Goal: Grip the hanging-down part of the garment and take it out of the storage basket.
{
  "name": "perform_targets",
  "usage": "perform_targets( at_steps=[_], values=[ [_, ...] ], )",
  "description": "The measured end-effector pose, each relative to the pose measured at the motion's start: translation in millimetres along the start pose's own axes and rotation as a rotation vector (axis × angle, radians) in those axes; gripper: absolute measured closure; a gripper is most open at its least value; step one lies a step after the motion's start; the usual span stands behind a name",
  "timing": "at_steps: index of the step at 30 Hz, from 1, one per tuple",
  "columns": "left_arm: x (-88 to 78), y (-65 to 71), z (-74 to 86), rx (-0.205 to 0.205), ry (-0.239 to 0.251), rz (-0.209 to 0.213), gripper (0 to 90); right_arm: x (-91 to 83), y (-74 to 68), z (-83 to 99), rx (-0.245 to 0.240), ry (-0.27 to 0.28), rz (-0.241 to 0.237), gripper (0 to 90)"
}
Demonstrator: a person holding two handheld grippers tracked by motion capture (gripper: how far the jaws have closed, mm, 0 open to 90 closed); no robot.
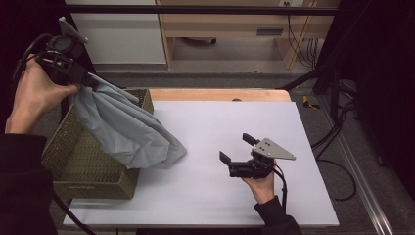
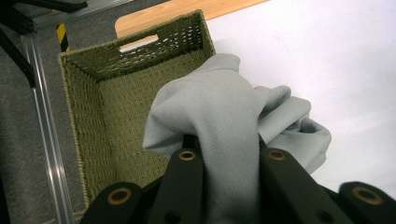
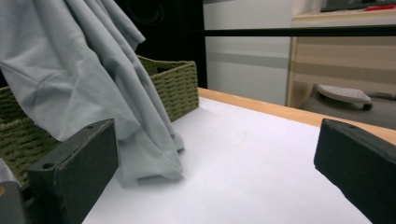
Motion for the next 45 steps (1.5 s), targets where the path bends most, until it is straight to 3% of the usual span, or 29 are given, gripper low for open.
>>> perform_targets(
  at_steps=[7,21,26,29,37,45],
  values=[
    [2.2,0.5,-0.4,-0.003,-0.005,0.006,82.6,-21.8,13.1,13.6,0.018,-0.008,0.054,0.2],
    [3.1,1.7,-1.2,-0.003,-0.009,0.005,82.6,-48.4,23.4,37.9,0.046,-0.028,0.127,0.0],
    [3.0,1.3,-0.5,0.000,-0.009,0.006,82.6,-52.9,20.9,41.5,0.057,-0.023,0.124,0.0],
    [2.5,0.5,0.0,-0.002,-0.009,0.010,82.6,-56.5,22.3,45.6,0.026,-0.033,0.130,0.0],
    [2.7,-0.5,0.0,-0.006,-0.007,0.014,82.6,-61.6,20.2,51.2,0.038,-0.046,0.147,0.0],
    [2.4,0.4,0.2,-0.004,-0.005,0.015,82.6,-66.8,19.8,50.0,0.030,-0.024,0.142,0.0]
  ],
)
Point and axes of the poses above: each handheld gripper's, and its own axes: x roughly forward along the jaws, z roughly out of its underside, y roughly to its right, the point moved 8 cm from there along x, roughly forward along the jaws, and after that the axes turned 9 degrees about -x, right-handed, at the moved point
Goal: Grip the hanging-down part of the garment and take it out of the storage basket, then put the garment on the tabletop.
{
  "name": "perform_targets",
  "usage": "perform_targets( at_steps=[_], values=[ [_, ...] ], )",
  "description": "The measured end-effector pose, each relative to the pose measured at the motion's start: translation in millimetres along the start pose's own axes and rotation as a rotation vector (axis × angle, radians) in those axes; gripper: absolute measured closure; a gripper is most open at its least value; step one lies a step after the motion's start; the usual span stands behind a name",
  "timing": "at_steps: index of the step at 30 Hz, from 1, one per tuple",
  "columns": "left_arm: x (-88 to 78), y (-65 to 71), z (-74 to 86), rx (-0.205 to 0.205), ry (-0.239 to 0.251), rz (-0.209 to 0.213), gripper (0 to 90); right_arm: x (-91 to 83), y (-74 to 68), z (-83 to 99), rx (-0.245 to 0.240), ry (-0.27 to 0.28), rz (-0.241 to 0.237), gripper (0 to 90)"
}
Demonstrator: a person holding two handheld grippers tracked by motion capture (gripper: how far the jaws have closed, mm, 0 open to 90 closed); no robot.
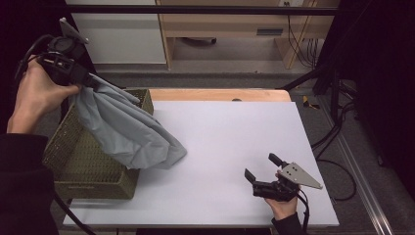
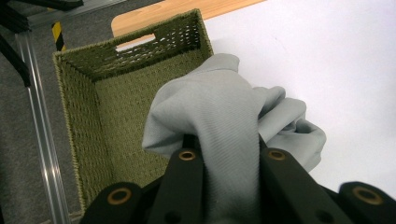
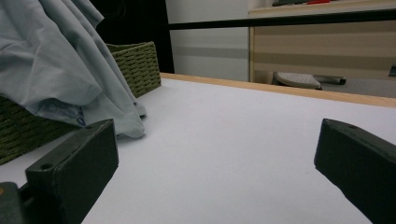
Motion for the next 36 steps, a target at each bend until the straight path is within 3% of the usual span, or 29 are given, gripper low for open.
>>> perform_targets(
  at_steps=[9,16,25,36],
  values=[
    [-0.6,5.7,-1.0,0.002,-0.006,0.002,82.6,-1.0,-1.1,0.2,-0.003,-0.006,-0.007,0.0],
    [-4.0,26.9,-5.5,0.036,0.002,0.026,82.7,-1.3,0.2,-0.2,0.002,-0.006,-0.002,0.1],
    [-2.5,63.1,-6.3,0.108,0.017,0.068,82.8,-2.9,-0.7,0.3,-0.001,-0.014,-0.005,0.1],
    [3.9,122.0,-7.7,0.253,0.016,0.106,82.9,-4.3,-2.2,-0.1,-0.001,-0.014,-0.006,0.1]
  ],
)
Point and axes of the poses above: each handheld gripper's, and its own axes: x roughly forward along the jaws, z roughly out of its underside, y roughly to its right, the point moved 8 cm from there along x, roughly forward along the jaws, and after that the axes turned 9 degrees about -x, right-handed, at the moved point
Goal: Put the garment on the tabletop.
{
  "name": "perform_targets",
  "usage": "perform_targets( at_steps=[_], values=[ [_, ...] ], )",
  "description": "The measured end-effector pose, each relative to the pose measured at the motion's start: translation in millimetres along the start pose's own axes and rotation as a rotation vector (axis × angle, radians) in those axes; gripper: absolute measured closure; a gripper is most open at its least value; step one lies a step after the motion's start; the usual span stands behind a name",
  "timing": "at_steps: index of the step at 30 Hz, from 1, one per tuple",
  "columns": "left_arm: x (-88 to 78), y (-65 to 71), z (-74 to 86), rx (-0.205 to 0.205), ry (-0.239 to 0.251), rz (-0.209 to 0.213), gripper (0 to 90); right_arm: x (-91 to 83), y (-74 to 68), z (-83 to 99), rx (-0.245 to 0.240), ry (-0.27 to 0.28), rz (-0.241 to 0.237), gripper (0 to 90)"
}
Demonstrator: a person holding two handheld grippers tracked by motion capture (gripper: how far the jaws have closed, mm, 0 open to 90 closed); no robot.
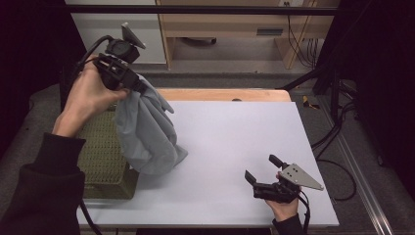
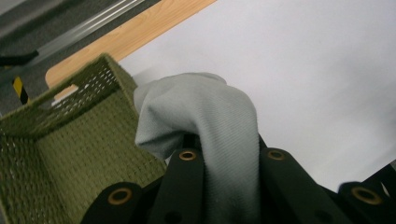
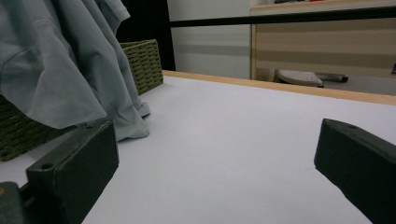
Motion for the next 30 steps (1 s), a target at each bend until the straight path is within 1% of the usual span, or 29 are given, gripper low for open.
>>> perform_targets(
  at_steps=[2,3,4,5,8,9,10,11,13,15,16,19,20,21,23,24,25,26,27,28,30],
  values=[
    [1.7,8.6,-3.3,0.021,0.006,0.001,82.9,-0.2,0.3,0.0,-0.004,0.003,-0.001,0.1],
    [3.0,13.9,-4.4,0.024,0.003,0.012,82.9,-0.1,0.3,0.0,0.002,0.000,0.003,0.1],
    [3.8,18.2,-6.1,0.036,0.008,0.009,82.9,-0.1,0.3,0.0,0.000,0.001,0.000,0.1],
    [5.0,22.8,-7.9,0.048,0.010,0.019,82.9,0.0,0.3,-0.1,0.000,0.001,0.001,0.1],
    [9.2,36.6,-10.8,0.063,0.004,0.026,82.9,-0.4,0.4,-0.2,0.002,-0.002,0.001,0.1],
    [10.9,42.6,-11.8,0.073,0.002,0.033,82.9,-0.5,0.0,-0.3,0.011,-0.004,0.001,0.1],
    [11.8,45.9,-12.6,0.081,0.002,0.035,82.9,-0.4,-0.3,-1.5,0.017,0.006,-0.001,0.1],
    [12.8,50.4,-13.5,0.091,0.000,0.042,82.9,-0.3,0.0,-1.7,0.013,0.011,-0.003,0.1],
    [14.0,58.8,-15.8,0.110,0.002,0.040,82.9,-1.3,1.2,-1.0,0.000,0.005,-0.002,0.1],
    [15.0,67.1,-18.4,0.127,0.005,0.046,82.9,-1.4,1.2,-1.2,0.000,0.007,-0.003,0.1],
    [15.8,71.7,-19.3,0.130,0.004,0.055,82.9,-1.4,1.2,-1.1,0.000,0.006,-0.003,0.1],
    [17.6,85.2,-22.1,0.163,0.006,0.069,82.9,-1.4,0.9,-1.3,0.000,0.008,-0.004,0.1],
    [18.2,88.5,-22.3,0.174,-0.006,0.074,82.9,-2.3,-0.7,-1.8,0.019,0.003,-0.010,0.1],
    [18.7,90.7,-22.7,0.187,-0.009,0.070,82.9,-2.1,-0.8,-2.2,0.021,0.008,-0.009,0.1],
    [21.2,99.0,-24.0,0.201,-0.009,0.077,82.9,-1.5,1.4,-2.3,-0.004,0.017,-0.002,0.1],
    [22.2,101.5,-24.4,0.204,-0.007,0.078,82.9,-2.1,1.4,-2.1,0.003,0.010,0.001,0.1],
    [23.6,104.3,-24.6,0.214,-0.015,0.082,82.9,-2.1,1.4,-2.2,0.004,0.011,0.000,0.1],
    [26.1,108.3,-25.0,0.222,-0.013,0.083,82.9,-2.1,1.6,-2.1,0.002,0.011,0.001,0.1],
    [28.6,111.7,-24.6,0.225,-0.017,0.092,82.9,-2.1,1.3,-2.0,0.007,0.010,0.000,0.1],
    [31.4,114.5,-24.6,0.232,-0.013,0.091,82.8,-2.2,1.2,-2.0,0.007,0.011,-0.001,0.1],
    [38.8,119.9,-23.2,0.240,-0.023,0.101,82.8,-2.4,1.2,-2.1,0.006,0.009,0.002,0.1]
  ],
)
Point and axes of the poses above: each handheld gripper's, and its own axes: x roughly forward along the jaws, z roughly out of its underside, y roughly to its right, the point moved 8 cm from there along x, roughly forward along the jaws, and after that the axes turned 9 degrees about -x, right-handed, at the moved point
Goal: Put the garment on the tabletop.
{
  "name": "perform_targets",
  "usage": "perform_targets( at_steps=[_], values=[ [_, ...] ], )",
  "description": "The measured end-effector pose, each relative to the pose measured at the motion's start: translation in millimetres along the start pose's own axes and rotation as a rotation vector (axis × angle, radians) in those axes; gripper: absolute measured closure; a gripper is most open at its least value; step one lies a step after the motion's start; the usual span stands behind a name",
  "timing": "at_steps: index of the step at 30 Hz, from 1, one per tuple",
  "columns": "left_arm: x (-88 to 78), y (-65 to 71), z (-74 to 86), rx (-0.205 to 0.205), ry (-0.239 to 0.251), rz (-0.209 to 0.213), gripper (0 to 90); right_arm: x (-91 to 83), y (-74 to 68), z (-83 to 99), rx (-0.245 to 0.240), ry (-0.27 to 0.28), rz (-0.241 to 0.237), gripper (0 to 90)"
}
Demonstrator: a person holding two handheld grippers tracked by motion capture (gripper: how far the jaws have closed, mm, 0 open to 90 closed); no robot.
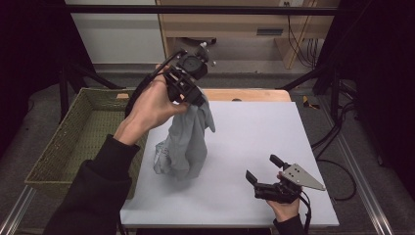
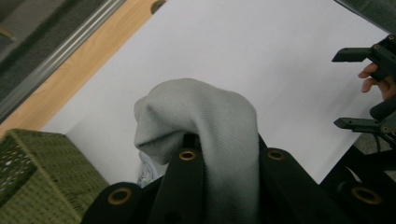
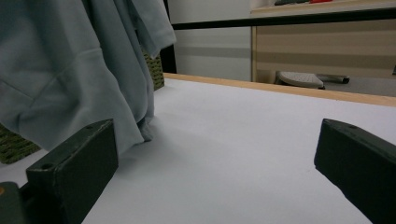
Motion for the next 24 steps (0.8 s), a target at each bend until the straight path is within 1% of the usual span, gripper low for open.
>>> perform_targets(
  at_steps=[2,3,4,5,6,7,8,9,11,13,15,16,18,20,22,24],
  values=[
    [8.2,2.4,0.2,0.006,-0.009,0.005,82.8,-0.7,-0.2,0.1,0.003,-0.006,0.000,0.1],
    [12.7,3.0,0.2,0.011,-0.008,-0.004,82.8,-0.3,0.0,0.1,-0.001,0.000,-0.002,0.1],
    [16.8,3.4,1.3,0.019,-0.023,0.001,82.8,-0.4,0.0,0.3,0.000,-0.002,-0.002,0.1],
    [22.2,4.3,1.7,0.020,-0.021,0.003,82.8,-0.6,0.1,0.3,-0.001,0.001,-0.005,0.1],
    [27.6,6.5,1.7,0.001,-0.009,0.012,82.8,-1.0,0.1,0.5,0.004,-0.005,-0.003,0.1],
    [30.7,6.5,2.4,0.010,-0.013,0.011,82.8,-0.6,0.3,0.1,0.005,0.002,-0.002,0.1],
    [36.0,7.7,4.1,0.008,-0.017,0.020,82.8,-0.3,2.0,0.5,-0.020,0.010,-0.003,0.1],
    [40.0,8.2,5.1,0.011,-0.016,0.025,82.8,-0.4,0.3,-0.3,0.008,0.009,-0.003,0.1],
    [46.8,9.8,8.3,0.011,-0.029,0.040,82.7,-0.7,1.1,0.7,-0.003,0.003,-0.003,0.1],
    [54.4,11.6,12.1,0.013,-0.031,0.060,82.7,-0.9,1.1,0.7,-0.004,0.003,-0.003,0.1],
    [62.8,11.6,16.3,0.022,-0.041,0.071,82.6,-1.0,1.3,0.5,0.002,0.003,0.000,0.1],
    [66.7,12.0,17.8,0.020,-0.043,0.079,82.6,-0.8,0.7,0.0,0.016,0.004,0.001,0.1],
    [73.1,12.6,20.1,0.015,-0.045,0.092,82.5,-1.3,0.4,0.6,0.022,-0.002,0.000,0.1],
    [80.1,13.8,22.5,0.015,-0.048,0.097,82.5,-1.1,1.6,1.1,0.010,-0.001,0.003,0.1],
    [86.9,15.6,25.0,0.019,-0.057,0.099,82.4,-1.1,1.7,1.1,0.010,-0.001,0.003,0.1],
    [92.2,17.1,26.6,0.023,-0.057,0.112,82.4,-2.0,0.8,0.9,0.020,-0.004,-0.003,0.1]
  ],
)
Point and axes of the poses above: each handheld gripper's, and its own axes: x roughly forward along the jaws, z roughly out of its underside, y roughly to its right, the point moved 8 cm from there along x, roughly forward along the jaws, and after that the axes turned 9 degrees about -x, right-handed, at the moved point
